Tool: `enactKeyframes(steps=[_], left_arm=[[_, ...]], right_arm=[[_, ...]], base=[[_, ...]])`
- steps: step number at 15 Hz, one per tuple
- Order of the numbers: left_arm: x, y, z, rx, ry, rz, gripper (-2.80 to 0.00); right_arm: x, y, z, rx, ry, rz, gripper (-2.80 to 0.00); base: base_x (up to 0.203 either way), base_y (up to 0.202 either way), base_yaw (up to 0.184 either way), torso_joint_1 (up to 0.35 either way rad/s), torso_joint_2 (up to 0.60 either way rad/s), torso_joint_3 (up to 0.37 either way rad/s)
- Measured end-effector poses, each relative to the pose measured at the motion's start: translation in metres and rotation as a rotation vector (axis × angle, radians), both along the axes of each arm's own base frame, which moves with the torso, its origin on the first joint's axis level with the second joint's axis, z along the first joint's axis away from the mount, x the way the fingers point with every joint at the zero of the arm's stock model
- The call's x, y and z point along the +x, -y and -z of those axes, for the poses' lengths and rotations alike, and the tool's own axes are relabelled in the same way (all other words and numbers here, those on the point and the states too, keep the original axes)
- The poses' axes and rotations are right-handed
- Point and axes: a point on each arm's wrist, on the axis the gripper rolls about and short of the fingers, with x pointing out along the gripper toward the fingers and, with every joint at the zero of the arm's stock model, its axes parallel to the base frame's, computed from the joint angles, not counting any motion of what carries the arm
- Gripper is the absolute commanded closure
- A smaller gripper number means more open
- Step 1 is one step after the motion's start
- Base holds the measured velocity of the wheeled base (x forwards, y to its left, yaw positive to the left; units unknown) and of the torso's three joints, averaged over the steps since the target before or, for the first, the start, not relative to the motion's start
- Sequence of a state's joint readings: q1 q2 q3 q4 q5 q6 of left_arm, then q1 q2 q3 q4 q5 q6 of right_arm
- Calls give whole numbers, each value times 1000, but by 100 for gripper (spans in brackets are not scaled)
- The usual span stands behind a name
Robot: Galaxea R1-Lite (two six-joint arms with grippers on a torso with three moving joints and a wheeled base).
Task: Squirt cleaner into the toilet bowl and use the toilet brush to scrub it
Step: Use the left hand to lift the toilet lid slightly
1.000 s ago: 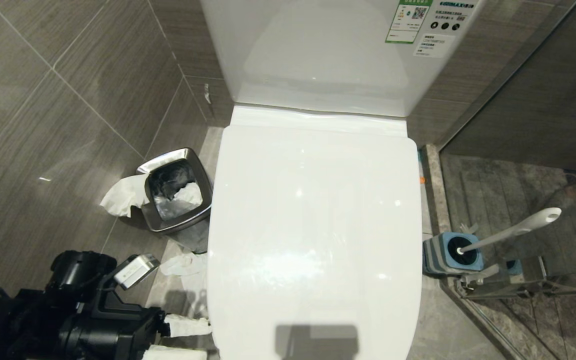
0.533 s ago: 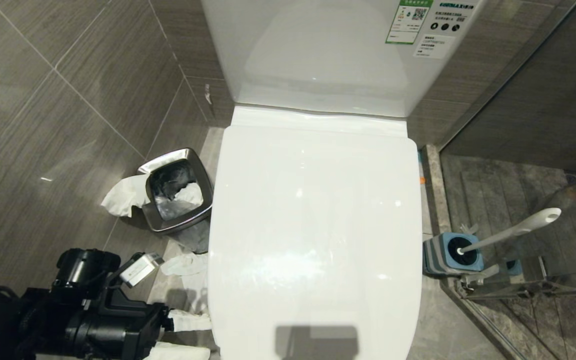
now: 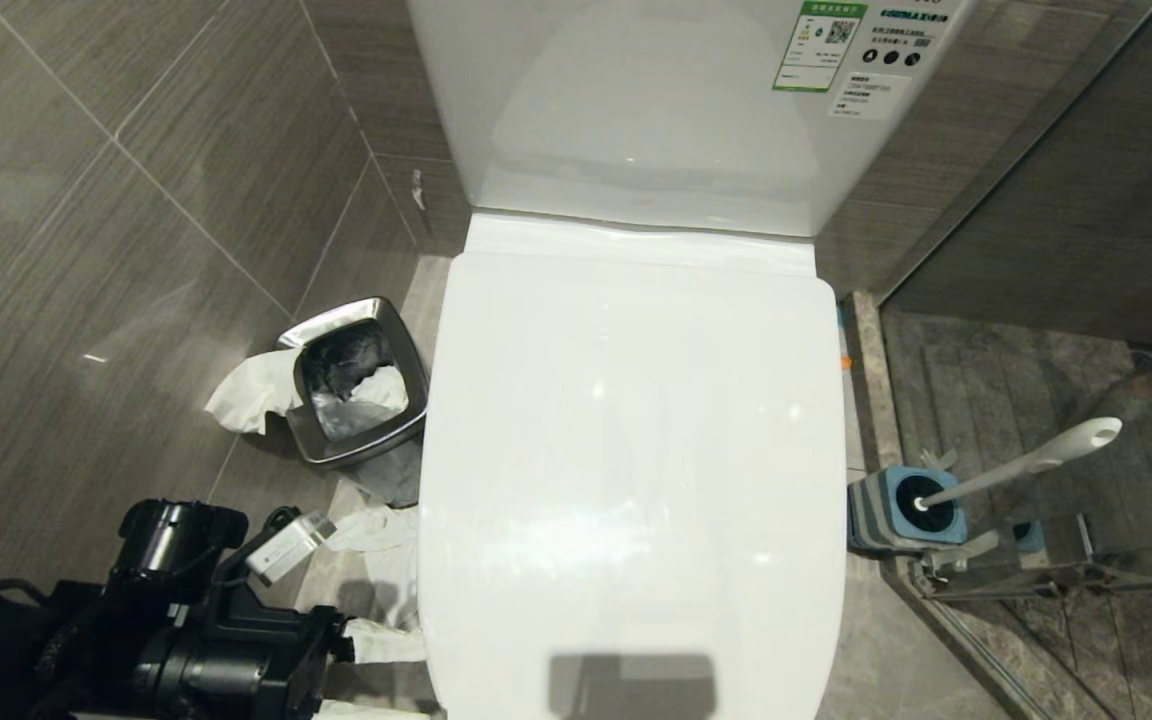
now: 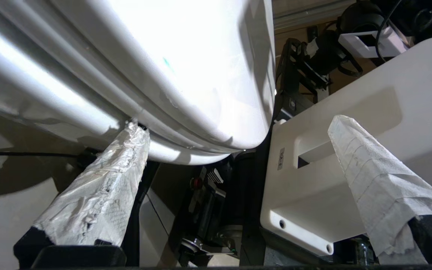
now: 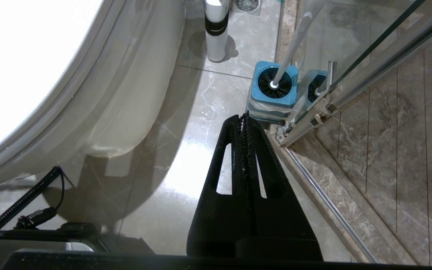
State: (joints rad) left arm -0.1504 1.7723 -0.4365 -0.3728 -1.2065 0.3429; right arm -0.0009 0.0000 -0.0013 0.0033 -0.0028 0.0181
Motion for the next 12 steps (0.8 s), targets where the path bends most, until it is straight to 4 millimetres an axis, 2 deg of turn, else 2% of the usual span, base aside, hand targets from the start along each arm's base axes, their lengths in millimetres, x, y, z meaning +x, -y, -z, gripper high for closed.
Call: enactKeyframes(steps=[12], left_arm=[[-15, -1, -16, -124, 13, 84, -280]], right_arm=[[0, 0, 0, 0, 1, 0, 0]], base=[[0, 0, 0, 0, 0, 0]])
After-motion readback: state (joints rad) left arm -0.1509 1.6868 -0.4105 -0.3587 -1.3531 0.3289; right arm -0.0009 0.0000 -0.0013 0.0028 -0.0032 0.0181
